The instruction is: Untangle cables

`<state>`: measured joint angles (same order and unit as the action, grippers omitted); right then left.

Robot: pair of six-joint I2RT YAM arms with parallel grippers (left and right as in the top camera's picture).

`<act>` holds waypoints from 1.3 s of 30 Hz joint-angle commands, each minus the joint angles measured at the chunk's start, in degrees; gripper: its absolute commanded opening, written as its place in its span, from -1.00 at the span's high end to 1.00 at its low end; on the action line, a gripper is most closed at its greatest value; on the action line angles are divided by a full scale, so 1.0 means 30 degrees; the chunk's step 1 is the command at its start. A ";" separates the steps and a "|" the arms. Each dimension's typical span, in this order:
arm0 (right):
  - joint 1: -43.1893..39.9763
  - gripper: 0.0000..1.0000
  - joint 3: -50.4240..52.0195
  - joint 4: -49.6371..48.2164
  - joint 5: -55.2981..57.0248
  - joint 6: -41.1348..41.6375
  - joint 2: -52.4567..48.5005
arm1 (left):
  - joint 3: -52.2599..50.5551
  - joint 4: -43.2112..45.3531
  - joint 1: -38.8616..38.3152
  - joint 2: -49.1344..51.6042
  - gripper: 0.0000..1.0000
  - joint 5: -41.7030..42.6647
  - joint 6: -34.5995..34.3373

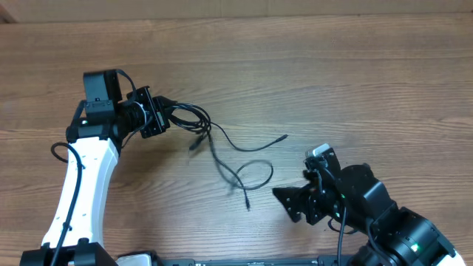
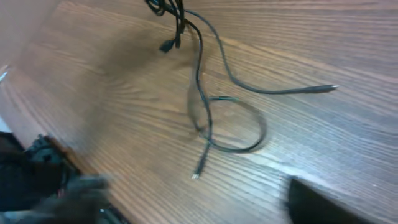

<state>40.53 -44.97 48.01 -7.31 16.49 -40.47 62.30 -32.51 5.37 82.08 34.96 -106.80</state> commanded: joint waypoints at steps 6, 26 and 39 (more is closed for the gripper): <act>-0.0044 -1.00 -0.0029 -0.2696 0.1814 0.2368 -0.1836 | 0.0284 0.5435 0.0073 -0.0255 0.91 0.4044 0.8021; -0.3942 -1.00 -0.0408 -0.5464 -0.2193 0.6878 -0.1552 | 0.4517 0.1894 -0.3898 -0.0648 0.93 0.3585 2.1879; -0.7927 -1.00 -0.0408 -0.5056 -1.2036 -0.6120 -0.2623 | 1.2036 -1.6436 -0.5297 -0.0576 0.92 0.2871 4.2468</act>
<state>16.56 -44.99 34.26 -38.50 9.02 -46.63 97.25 -77.65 -10.41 80.25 40.05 2.63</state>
